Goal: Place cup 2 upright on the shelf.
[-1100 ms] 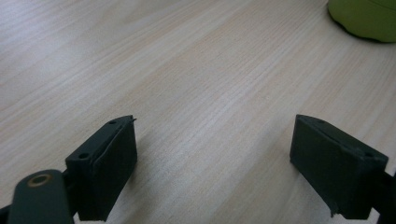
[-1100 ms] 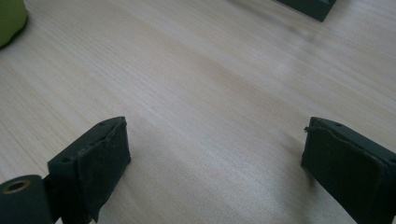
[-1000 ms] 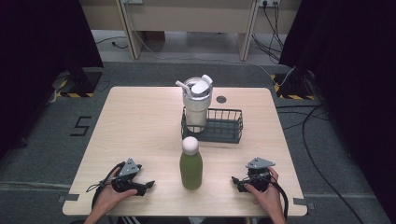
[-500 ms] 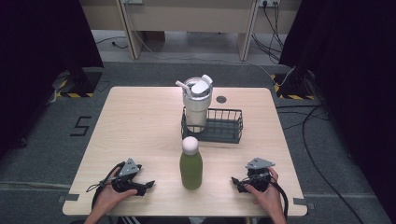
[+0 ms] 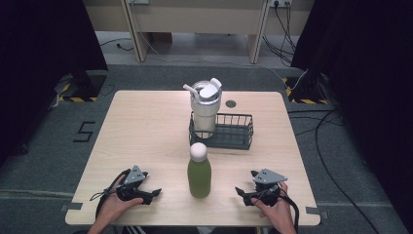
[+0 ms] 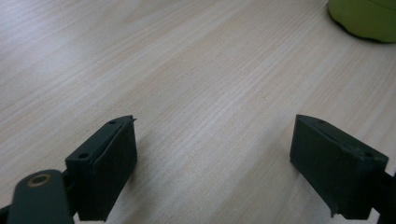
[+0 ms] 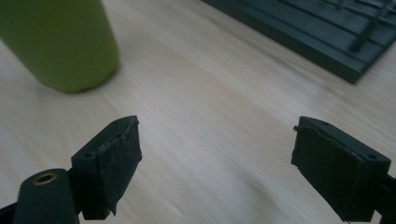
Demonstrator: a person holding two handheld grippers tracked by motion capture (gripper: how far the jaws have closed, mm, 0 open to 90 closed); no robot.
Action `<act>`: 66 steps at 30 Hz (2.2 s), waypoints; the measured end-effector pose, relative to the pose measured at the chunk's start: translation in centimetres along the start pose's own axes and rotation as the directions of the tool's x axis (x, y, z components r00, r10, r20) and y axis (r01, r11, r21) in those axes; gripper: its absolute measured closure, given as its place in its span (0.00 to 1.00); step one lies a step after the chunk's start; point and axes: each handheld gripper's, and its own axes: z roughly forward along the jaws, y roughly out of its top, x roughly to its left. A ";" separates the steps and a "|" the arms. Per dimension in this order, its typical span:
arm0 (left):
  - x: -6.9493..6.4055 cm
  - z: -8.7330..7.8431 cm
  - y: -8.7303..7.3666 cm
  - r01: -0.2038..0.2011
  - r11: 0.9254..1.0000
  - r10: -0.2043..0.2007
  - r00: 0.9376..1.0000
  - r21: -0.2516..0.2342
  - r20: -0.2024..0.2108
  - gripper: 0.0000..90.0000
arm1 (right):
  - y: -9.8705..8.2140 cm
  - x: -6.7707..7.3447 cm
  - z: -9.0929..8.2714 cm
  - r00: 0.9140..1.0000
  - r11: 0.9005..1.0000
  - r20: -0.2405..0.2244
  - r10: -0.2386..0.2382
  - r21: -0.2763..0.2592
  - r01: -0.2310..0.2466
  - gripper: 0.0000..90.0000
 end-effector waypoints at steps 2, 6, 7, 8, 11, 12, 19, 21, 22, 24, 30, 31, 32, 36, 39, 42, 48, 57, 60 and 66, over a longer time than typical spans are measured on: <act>0.0 0.0 0.0 0.000 1.000 0.000 1.000 0.000 0.000 0.16 | 0.2 0.2 -0.1 1.000 1.000 -0.011 -0.005 -0.009 0.005 0.17; 0.0 0.0 0.0 0.000 1.000 0.000 1.000 0.000 -0.001 0.16 | 0.9 1.2 -0.4 0.998 0.998 -0.044 -0.034 -0.054 0.032 0.17; 0.0 0.0 0.0 0.000 1.000 0.000 1.000 0.000 -0.001 0.16 | 1.3 1.8 -0.5 0.996 0.996 -0.072 -0.047 -0.083 0.041 0.18; 0.0 0.0 0.0 0.000 1.000 0.000 1.000 0.000 -0.001 0.16 | 1.4 2.1 -0.5 0.996 0.995 -0.076 -0.053 -0.091 0.046 0.18; 0.0 0.0 0.0 0.001 1.000 -0.001 1.000 0.000 -0.001 0.16 | 1.7 2.7 -0.4 0.993 0.993 -0.088 -0.075 -0.102 0.066 0.18; 0.0 0.0 0.0 0.001 1.000 -0.001 1.000 0.000 -0.001 0.16 | 1.9 3.0 -0.4 0.992 0.991 -0.096 -0.084 -0.110 0.074 0.18; 0.0 0.0 0.0 0.002 1.000 -0.002 1.000 -0.001 -0.003 0.16 | 2.7 4.3 -0.8 0.983 0.983 -0.142 -0.116 -0.161 0.093 0.18; 0.0 0.0 0.0 0.002 1.000 -0.002 1.000 -0.001 -0.003 0.16 | 2.8 4.5 -0.8 0.982 0.982 -0.152 -0.115 -0.168 0.089 0.18; 0.0 0.0 0.0 0.002 1.000 -0.002 1.000 0.000 -0.002 0.16 | 2.8 4.5 -0.8 0.981 0.981 -0.153 -0.120 -0.173 0.093 0.18; 0.0 0.0 0.0 0.002 1.000 -0.002 1.000 0.000 -0.002 0.16 | 2.9 4.8 -0.7 0.980 0.980 -0.159 -0.123 -0.173 0.096 0.18; 0.0 0.0 0.0 0.002 1.000 -0.002 1.000 -0.001 -0.003 0.16 | 3.2 5.2 -0.6 0.977 0.977 -0.167 -0.133 -0.186 0.101 0.18; 0.0 0.0 0.0 0.002 1.000 -0.002 1.000 -0.001 -0.003 0.16 | 3.2 5.2 -0.6 0.977 0.977 -0.167 -0.133 -0.186 0.101 0.18; 0.0 0.0 0.0 0.002 1.000 -0.002 1.000 0.000 -0.003 0.16 | 3.4 5.3 -0.5 0.977 0.976 -0.167 -0.132 -0.192 0.099 0.18; 0.0 0.0 0.0 0.002 1.000 -0.002 1.000 0.000 -0.003 0.16 | 3.6 5.4 -0.1 0.976 0.975 -0.172 -0.136 -0.195 0.102 0.18; 0.0 0.0 0.0 0.002 1.000 -0.002 1.000 0.000 -0.003 0.16 | 3.7 5.6 0.4 0.974 0.974 -0.178 -0.138 -0.201 0.101 0.18; 0.0 0.0 0.0 0.001 1.000 -0.001 1.000 0.000 -0.003 0.16 | 3.7 5.7 0.9 0.973 0.973 -0.184 -0.138 -0.208 0.098 0.18; 0.0 0.0 0.0 0.002 1.000 -0.002 1.000 0.000 -0.003 0.16 | 4.0 5.6 1.6 0.969 0.969 -0.210 -0.133 -0.232 0.083 0.17; 0.0 0.0 0.0 0.002 1.000 -0.002 1.000 0.000 -0.003 0.16 | 4.4 5.9 2.8 0.963 0.962 -0.220 -0.154 -0.256 0.095 0.17; 0.0 0.0 0.0 0.002 1.000 -0.002 1.000 0.000 -0.003 0.16 | 4.4 6.1 3.6 0.963 0.963 -0.225 -0.151 -0.254 0.091 0.17; 0.0 0.0 0.0 0.002 1.000 -0.002 1.000 0.000 -0.003 0.16 | 4.6 6.6 4.6 0.959 0.962 -0.230 -0.164 -0.253 0.104 0.17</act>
